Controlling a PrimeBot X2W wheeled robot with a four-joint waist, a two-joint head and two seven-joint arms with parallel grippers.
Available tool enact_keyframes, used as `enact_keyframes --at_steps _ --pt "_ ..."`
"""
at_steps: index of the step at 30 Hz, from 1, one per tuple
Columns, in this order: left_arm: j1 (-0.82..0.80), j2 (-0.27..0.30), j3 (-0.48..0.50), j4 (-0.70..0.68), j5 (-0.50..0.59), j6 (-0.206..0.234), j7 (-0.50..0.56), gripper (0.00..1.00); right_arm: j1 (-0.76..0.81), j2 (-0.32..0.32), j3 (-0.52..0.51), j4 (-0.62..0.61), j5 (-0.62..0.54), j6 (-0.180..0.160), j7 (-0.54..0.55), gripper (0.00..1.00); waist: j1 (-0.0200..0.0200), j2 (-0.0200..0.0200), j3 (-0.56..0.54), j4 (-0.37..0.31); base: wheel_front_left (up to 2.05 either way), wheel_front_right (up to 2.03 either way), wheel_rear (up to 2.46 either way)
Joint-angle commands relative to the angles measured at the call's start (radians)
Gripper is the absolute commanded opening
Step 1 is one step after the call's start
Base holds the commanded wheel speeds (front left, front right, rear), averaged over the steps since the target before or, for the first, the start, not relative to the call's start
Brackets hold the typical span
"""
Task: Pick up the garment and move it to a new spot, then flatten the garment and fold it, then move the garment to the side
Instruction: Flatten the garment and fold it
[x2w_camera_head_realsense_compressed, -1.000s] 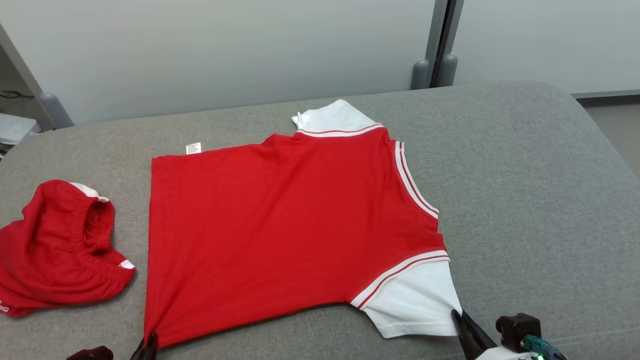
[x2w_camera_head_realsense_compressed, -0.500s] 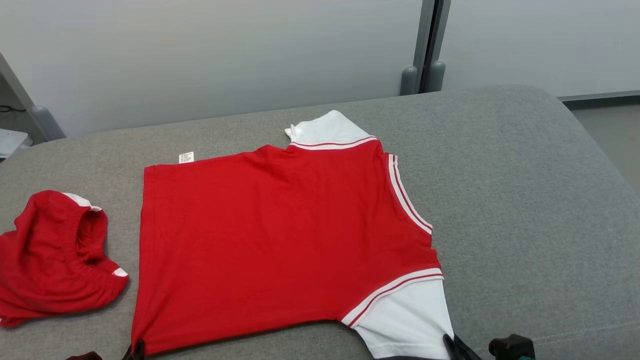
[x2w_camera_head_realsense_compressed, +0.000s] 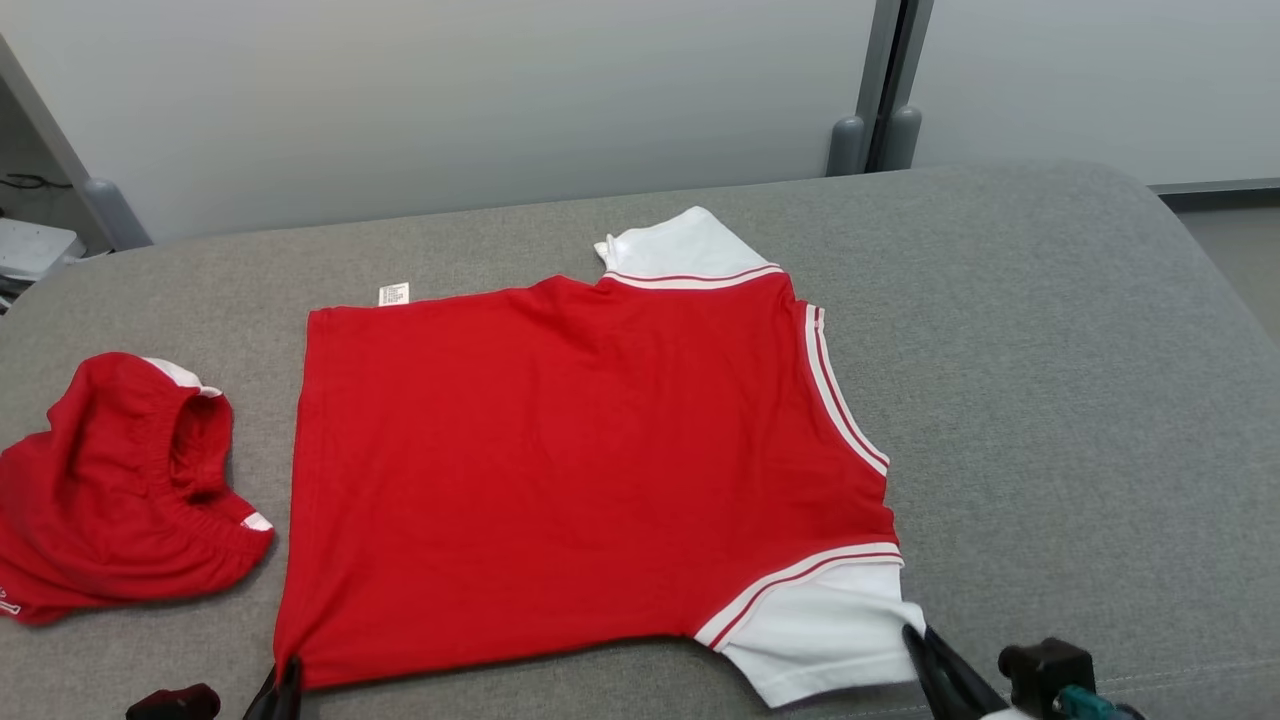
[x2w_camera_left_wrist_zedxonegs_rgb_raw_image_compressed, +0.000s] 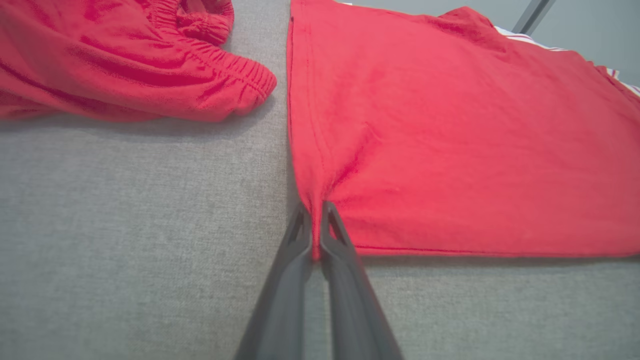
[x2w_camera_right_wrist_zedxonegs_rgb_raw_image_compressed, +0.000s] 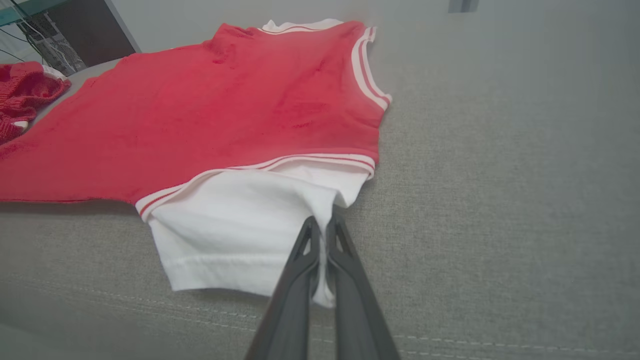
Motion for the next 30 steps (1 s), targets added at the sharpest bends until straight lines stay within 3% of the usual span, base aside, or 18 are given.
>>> enact_keyframes --at_steps 1,11,30 --pt "-0.04 0.029 0.023 -0.027 -0.01 0.0 -0.006 0.0 -0.049 -0.005 0.009 -0.031 -0.017 -0.003 -0.019 0.0 0.0 -0.0001 0.008 0.007 0.0 0.0 0.0" --pt "-0.151 0.094 -0.094 -0.06 -0.097 0.0 -0.006 0.0 -0.234 0.029 -0.112 -0.012 -0.137 -0.003 -0.024 0.0 0.0 -0.0001 0.108 0.04 0.0 0.0 0.0" --pt "-0.382 0.239 -0.279 -0.077 -0.254 0.0 -0.006 0.0 -0.543 0.031 -0.06 0.162 -0.109 -0.003 -0.063 0.0 0.0 -0.0001 0.305 0.04 0.0 0.0 0.0"
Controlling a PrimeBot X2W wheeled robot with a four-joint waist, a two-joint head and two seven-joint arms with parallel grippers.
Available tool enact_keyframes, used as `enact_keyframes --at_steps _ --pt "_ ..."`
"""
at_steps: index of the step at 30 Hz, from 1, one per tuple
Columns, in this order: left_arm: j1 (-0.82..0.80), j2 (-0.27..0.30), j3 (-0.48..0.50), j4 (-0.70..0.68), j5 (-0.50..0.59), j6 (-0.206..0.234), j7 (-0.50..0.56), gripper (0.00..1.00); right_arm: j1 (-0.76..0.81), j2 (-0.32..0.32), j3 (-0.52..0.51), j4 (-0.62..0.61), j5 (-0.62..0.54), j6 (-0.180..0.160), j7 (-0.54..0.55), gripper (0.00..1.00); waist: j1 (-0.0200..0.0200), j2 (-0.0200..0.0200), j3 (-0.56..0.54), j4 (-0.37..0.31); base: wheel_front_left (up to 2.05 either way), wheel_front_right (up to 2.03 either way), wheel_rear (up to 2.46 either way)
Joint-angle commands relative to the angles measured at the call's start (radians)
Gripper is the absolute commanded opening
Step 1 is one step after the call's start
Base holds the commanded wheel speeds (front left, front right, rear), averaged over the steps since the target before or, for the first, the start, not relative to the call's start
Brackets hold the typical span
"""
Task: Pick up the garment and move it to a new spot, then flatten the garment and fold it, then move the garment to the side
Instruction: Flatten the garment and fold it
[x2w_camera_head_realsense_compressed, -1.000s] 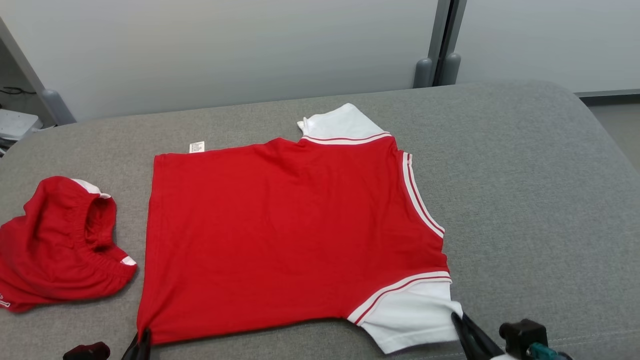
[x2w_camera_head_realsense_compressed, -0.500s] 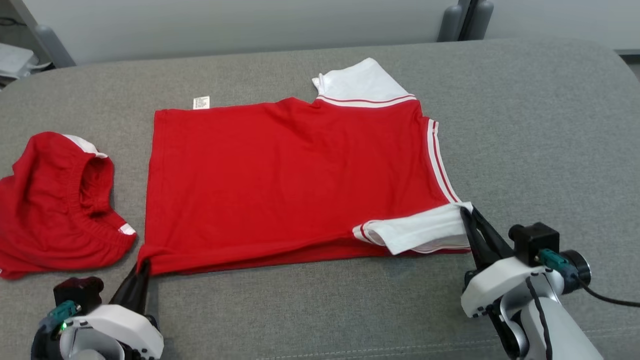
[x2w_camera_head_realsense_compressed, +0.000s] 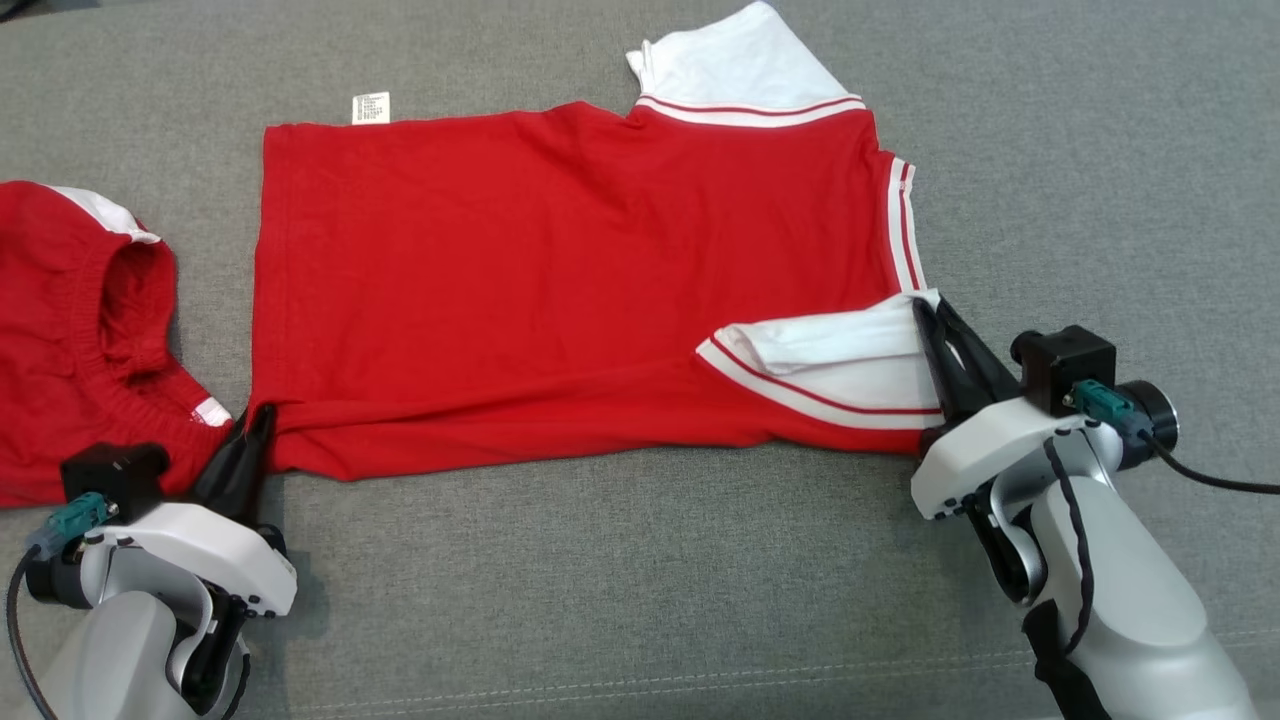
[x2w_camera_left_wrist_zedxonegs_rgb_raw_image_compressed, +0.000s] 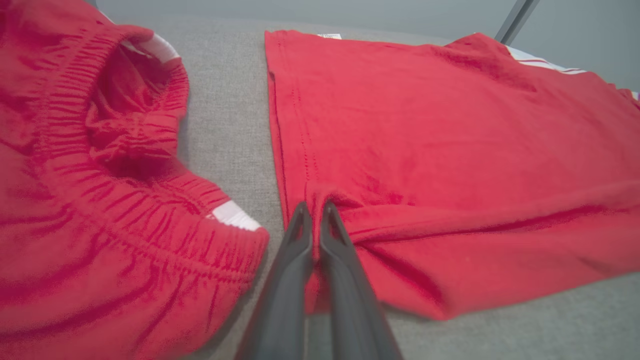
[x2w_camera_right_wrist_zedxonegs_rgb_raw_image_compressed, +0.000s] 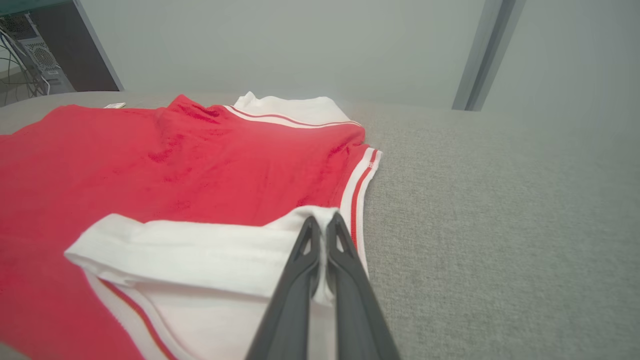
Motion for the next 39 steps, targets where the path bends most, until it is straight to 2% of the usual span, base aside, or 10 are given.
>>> enact_keyframes --at_steps 1,14,15,16,17,18,23,27,33,39 --pt "-0.049 0.054 0.031 -0.028 -0.015 0.0 -0.006 0.0 -0.044 0.003 0.02 -0.007 0.011 -0.003 -0.02 0.0 0.0 0.0 0.022 -0.004 0.0 0.0 0.0" --pt "-0.102 0.076 -0.001 -0.063 -0.02 0.0 -0.006 0.0 -0.158 0.003 0.004 0.057 -0.01 -0.003 -0.03 0.0 0.0 0.0 0.057 0.015 0.0 0.0 0.0" --pt "-0.106 0.077 -0.007 -0.066 -0.021 0.0 -0.006 0.27 -0.164 0.003 0.003 0.064 -0.012 -0.003 -0.03 0.0 0.0 0.0 0.06 0.016 0.0 0.0 0.0" --pt "-0.11 0.081 -0.011 -0.07 -0.02 0.0 -0.006 0.73 -0.168 0.003 -0.001 0.073 -0.011 -0.003 -0.03 0.0 0.0 0.0 0.063 0.016 0.0 0.0 0.0" --pt "-0.111 0.081 -0.013 -0.071 -0.023 0.0 -0.006 1.0 -0.172 0.003 -0.009 0.085 -0.011 -0.003 -0.03 0.33 0.0 0.0 0.066 0.015 0.0 0.0 0.0" --pt "-0.112 0.082 -0.015 -0.071 -0.028 0.0 -0.006 1.0 -0.177 0.003 -0.011 0.094 -0.012 -0.003 -0.03 1.0 0.0 0.0 0.068 0.016 0.0 0.0 0.0" --pt "-0.098 0.078 0.033 -0.101 -0.019 0.0 -0.006 1.0 -0.153 0.003 -0.057 0.046 -0.028 -0.003 -0.031 1.0 0.0 0.0 0.056 0.018 0.0 0.0 0.0" --pt "-0.034 0.05 0.114 -0.134 0.036 0.0 -0.006 1.0 -0.054 0.003 -0.116 -0.04 -0.021 -0.003 -0.031 1.0 0.0 0.0 0.011 0.019 0.0 0.0 0.0" --pt "0.07 -0.005 0.162 -0.124 0.088 0.0 -0.006 1.0 0.099 0.003 -0.055 -0.058 0.032 -0.003 -0.031 1.0 0.0 0.0 -0.051 0.007 0.0 0.0 0.0" --pt "0.125 -0.047 0.189 -0.119 0.114 0.0 -0.006 1.0 0.172 0.003 -0.027 -0.063 0.103 -0.003 -0.031 1.0 0.0 0.0 -0.073 -0.001 0.0 0.0 0.0"
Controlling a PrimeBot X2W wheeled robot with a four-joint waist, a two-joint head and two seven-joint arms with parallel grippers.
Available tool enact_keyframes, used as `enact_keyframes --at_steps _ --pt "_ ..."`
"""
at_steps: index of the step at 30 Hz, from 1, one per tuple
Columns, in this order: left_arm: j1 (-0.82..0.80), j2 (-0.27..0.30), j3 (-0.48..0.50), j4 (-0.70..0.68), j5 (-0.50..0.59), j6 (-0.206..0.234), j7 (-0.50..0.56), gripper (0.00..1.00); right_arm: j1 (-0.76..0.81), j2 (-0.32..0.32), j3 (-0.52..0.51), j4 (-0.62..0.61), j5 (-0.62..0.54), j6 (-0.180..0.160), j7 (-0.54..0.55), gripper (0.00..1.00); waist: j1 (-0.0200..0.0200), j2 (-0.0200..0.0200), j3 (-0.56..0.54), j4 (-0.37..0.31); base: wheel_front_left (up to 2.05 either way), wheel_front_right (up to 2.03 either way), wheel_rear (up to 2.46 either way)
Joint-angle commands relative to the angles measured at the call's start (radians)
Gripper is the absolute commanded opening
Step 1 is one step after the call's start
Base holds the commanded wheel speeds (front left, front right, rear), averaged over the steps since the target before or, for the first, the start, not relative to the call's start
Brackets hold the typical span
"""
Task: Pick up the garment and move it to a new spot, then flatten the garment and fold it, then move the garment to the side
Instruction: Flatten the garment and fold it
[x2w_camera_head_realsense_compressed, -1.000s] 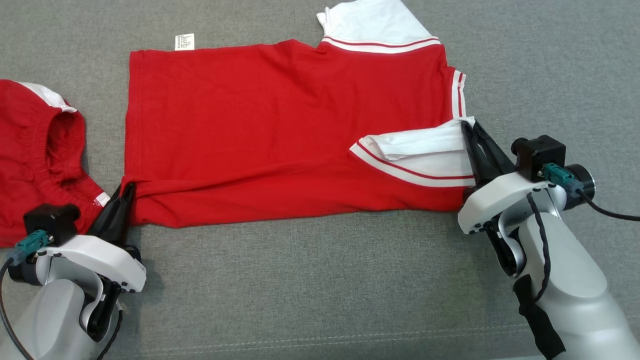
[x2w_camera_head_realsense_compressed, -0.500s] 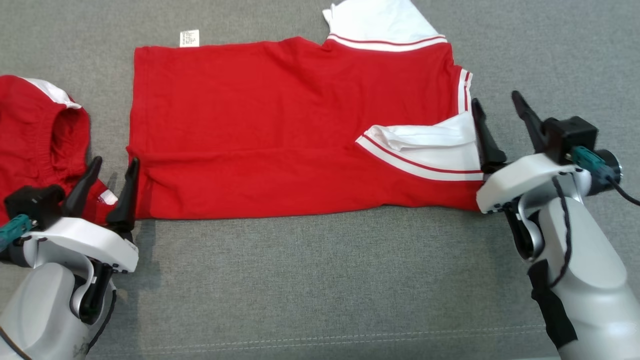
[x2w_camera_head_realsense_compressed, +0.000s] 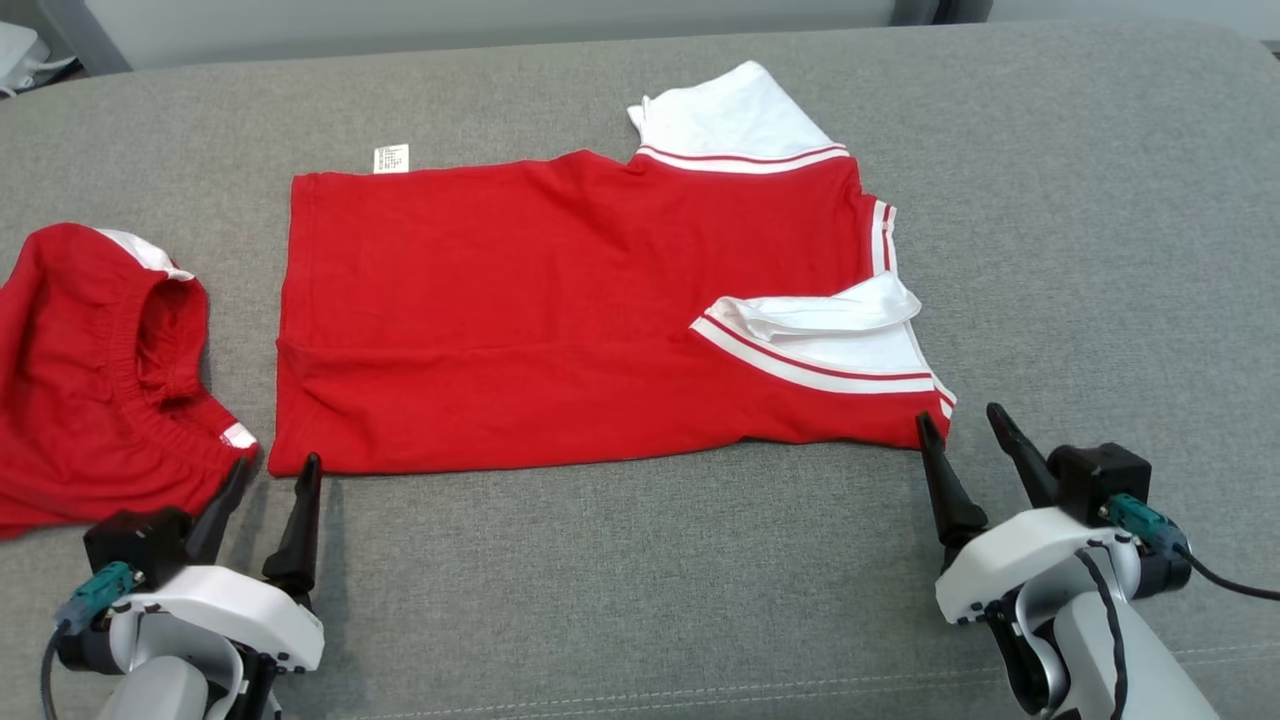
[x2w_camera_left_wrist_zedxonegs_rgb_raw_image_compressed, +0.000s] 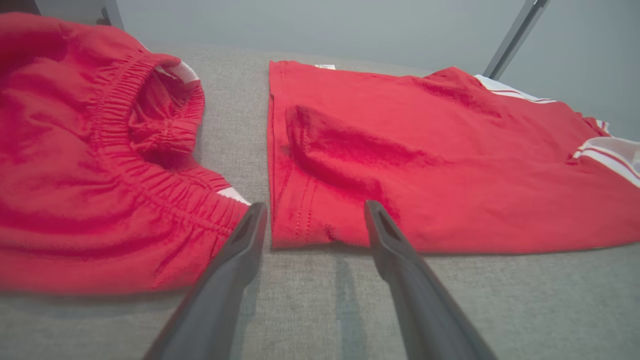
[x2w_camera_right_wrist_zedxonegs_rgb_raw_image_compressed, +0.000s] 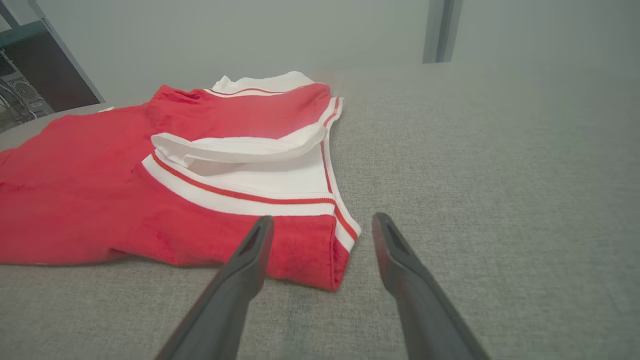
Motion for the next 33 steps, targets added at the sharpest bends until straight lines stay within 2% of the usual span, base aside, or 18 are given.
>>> enact_keyframes --at_steps 1,8,15,20,21,22,23,24,25,29,33 --pt "-0.003 0.023 0.042 -0.024 0.015 0.0 -0.006 1.0 0.01 0.003 0.019 -0.024 0.026 -0.003 -0.013 1.0 0.0 0.0 -0.004 0.0 0.0 0.0 0.0" --pt "0.012 0.019 0.032 -0.043 0.019 0.0 -0.006 1.0 0.004 0.003 0.021 -0.002 0.079 -0.003 -0.013 1.0 0.0 0.0 0.011 0.01 0.0 0.0 0.0" --pt "0.01 0.041 0.01 -0.067 0.007 0.0 -0.006 1.0 -0.019 0.003 0.007 0.035 0.22 -0.003 -0.013 1.0 0.0 0.0 0.033 0.039 0.0 0.0 0.0" --pt "0.012 0.058 0.005 -0.082 -0.003 0.0 -0.006 1.0 -0.034 0.003 0.033 0.059 0.259 -0.003 -0.013 1.0 0.0 0.0 0.05 0.049 0.0 0.0 0.0" --pt "0.012 0.06 0.005 -0.083 -0.005 0.0 -0.006 1.0 -0.039 0.003 0.044 0.068 0.257 -0.003 -0.013 0.96 0.0 0.0 0.053 0.049 0.0 0.0 0.0" --pt "0.011 0.062 0.005 -0.084 -0.007 0.0 -0.006 1.0 -0.043 0.003 0.052 0.075 0.256 -0.003 -0.013 0.78 0.0 0.0 0.055 0.049 0.0 0.0 0.0" --pt "0.009 0.062 0.005 -0.083 -0.011 0.0 -0.006 1.0 -0.048 0.003 0.057 0.079 0.256 -0.003 -0.013 0.45 0.0 0.0 0.058 0.049 0.0 0.0 0.0" --pt "0.005 0.062 0.004 -0.083 -0.016 0.0 -0.006 1.0 -0.054 0.003 0.058 0.077 0.258 -0.003 -0.013 0.2 0.0 0.0 0.06 0.049 0.0 0.0 0.0" --pt "0.001 0.064 0.003 -0.083 -0.021 0.0 -0.006 1.0 -0.058 0.003 0.058 0.072 0.261 -0.003 -0.013 0.0 0.0 0.0 0.062 0.048 0.0 0.0 0.0" --pt "-0.02 0.058 -0.006 -0.077 -0.102 0.0 -0.006 1.0 -0.066 0.003 0.054 0.059 0.249 -0.003 -0.013 0.0 0.0 0.0 0.071 0.041 0.0 0.0 0.0" --pt "-0.049 0.08 -0.036 -0.066 -0.178 0.0 -0.006 1.0 -0.068 0.003 0.062 0.043 0.227 -0.003 -0.013 0.0 0.0 0.0 0.086 0.025 0.0 0.0 0.0"
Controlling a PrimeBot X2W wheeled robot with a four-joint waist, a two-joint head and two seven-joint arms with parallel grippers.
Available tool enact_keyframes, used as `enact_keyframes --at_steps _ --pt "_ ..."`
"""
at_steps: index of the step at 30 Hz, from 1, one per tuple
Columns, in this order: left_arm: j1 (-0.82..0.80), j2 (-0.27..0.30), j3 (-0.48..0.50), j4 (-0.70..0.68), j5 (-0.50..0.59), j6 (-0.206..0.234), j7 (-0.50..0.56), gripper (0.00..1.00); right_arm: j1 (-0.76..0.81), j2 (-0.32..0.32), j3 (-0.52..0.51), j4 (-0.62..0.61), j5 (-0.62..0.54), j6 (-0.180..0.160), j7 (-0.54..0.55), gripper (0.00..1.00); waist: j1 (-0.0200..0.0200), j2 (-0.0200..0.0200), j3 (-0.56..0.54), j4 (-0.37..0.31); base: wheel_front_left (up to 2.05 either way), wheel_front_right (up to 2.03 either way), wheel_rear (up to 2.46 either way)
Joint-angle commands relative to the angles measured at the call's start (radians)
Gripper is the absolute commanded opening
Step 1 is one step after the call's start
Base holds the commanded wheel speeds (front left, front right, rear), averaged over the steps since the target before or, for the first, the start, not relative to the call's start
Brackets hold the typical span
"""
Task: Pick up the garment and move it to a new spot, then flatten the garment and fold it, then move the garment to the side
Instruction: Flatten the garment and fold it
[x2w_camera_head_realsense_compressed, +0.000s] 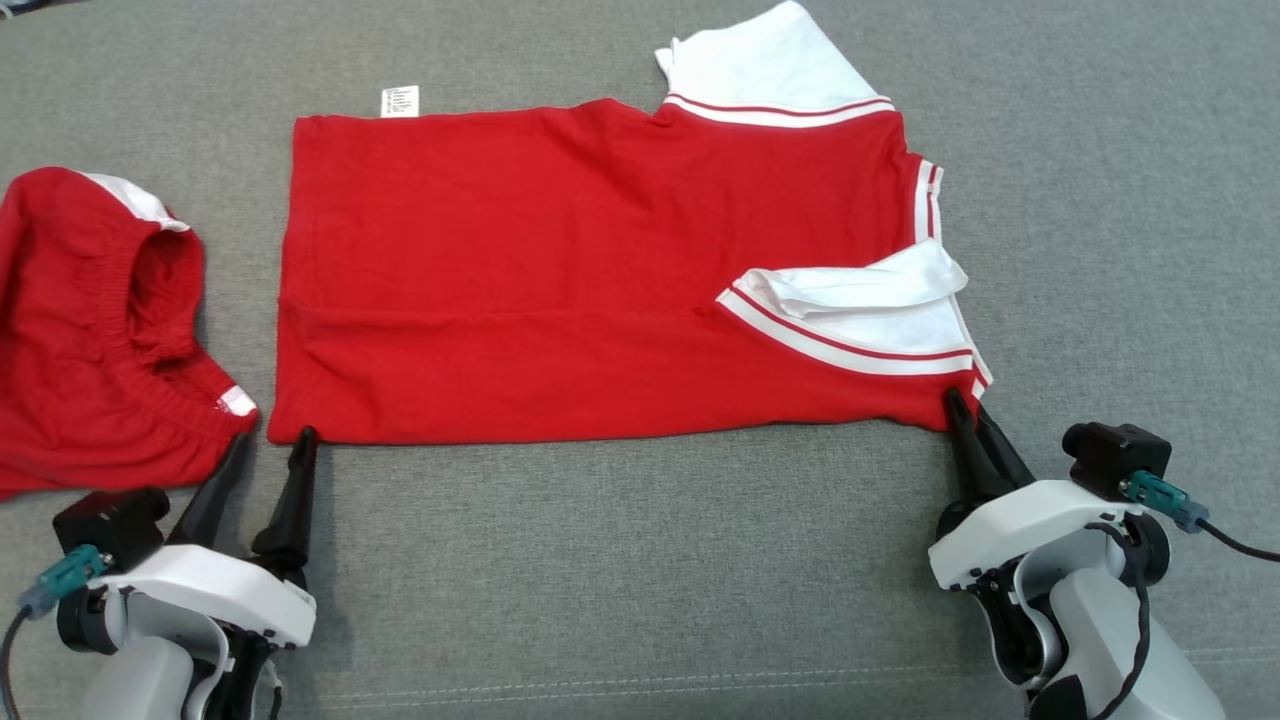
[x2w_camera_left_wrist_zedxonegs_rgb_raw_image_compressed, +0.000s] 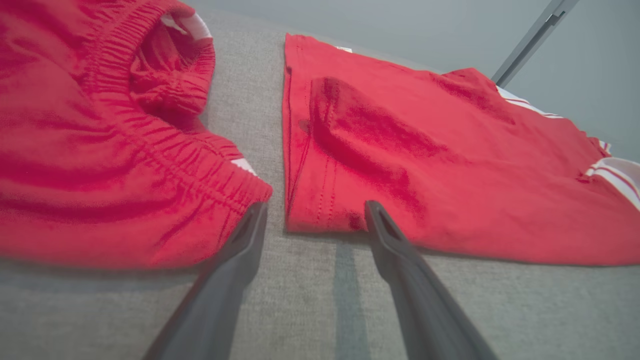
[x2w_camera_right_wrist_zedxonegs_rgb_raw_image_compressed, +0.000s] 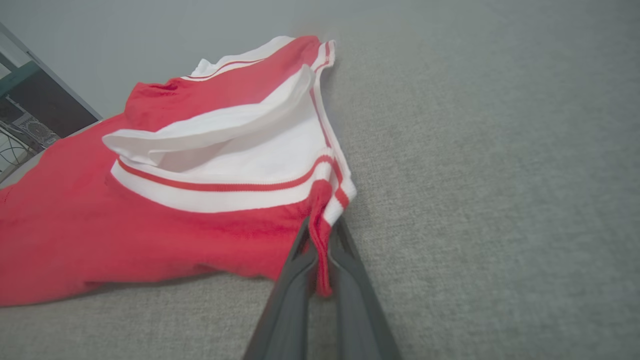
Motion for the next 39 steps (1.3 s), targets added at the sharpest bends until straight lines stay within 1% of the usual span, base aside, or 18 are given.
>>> enact_keyframes --at_steps 1,10,11,12,13,17,25,30,39 --pt "-0.041 0.045 0.026 -0.008 -0.025 0.0 -0.006 1.0 -0.011 0.004 0.024 -0.026 -0.01 0.0 -0.006 0.0 0.0 0.0 0.008 -0.01 0.0 0.0 0.0" --pt "-0.083 0.098 -0.063 0.043 -0.255 0.0 -0.006 1.0 -0.01 0.004 0.064 -0.078 0.001 0.0 -0.006 0.0 0.0 0.0 0.036 -0.051 0.0 0.0 0.0" --pt "-0.085 0.101 -0.069 0.046 -0.277 0.0 -0.006 0.84 -0.01 0.004 0.067 -0.082 -0.002 0.0 -0.006 0.0 0.0 0.0 0.038 -0.053 0.0 0.0 0.0" --pt "-0.088 0.108 -0.08 0.047 -0.287 0.0 -0.006 0.4 -0.009 0.004 0.069 -0.085 -0.004 0.0 -0.006 0.0 0.0 0.0 0.039 -0.056 0.0 0.0 0.0" --pt "-0.089 0.114 -0.096 0.045 -0.296 0.0 -0.006 0.0 -0.008 0.004 0.071 -0.088 -0.004 0.0 -0.006 0.0 0.0 0.0 0.04 -0.058 0.0 0.0 0.0" --pt "-0.083 0.13 -0.157 0.03 -0.328 0.0 -0.006 0.0 0.0 0.004 0.07 -0.095 -0.01 0.0 -0.006 0.0 0.0 0.0 0.038 -0.059 0.0 0.0 0.0" --pt "-0.058 0.136 -0.202 0.04 -0.377 0.0 -0.006 0.0 0.017 0.004 0.05 -0.081 -0.016 0.0 -0.006 0.0 0.0 0.0 0.0 -0.049 0.0 0.0 0.0" --pt "-0.058 0.128 -0.184 0.096 -0.359 0.0 -0.006 0.0 0.033 0.004 0.048 -0.06 -0.022 0.0 -0.006 0.0 0.0 0.0 -0.04 -0.044 0.0 0.0 0.0" --pt "-0.034 0.072 -0.149 0.211 -0.292 0.0 -0.006 0.0 0.075 0.004 0.06 -0.007 -0.026 0.0 -0.006 0.0 0.0 0.0 -0.137 -0.045 0.0 0.0 0.0"
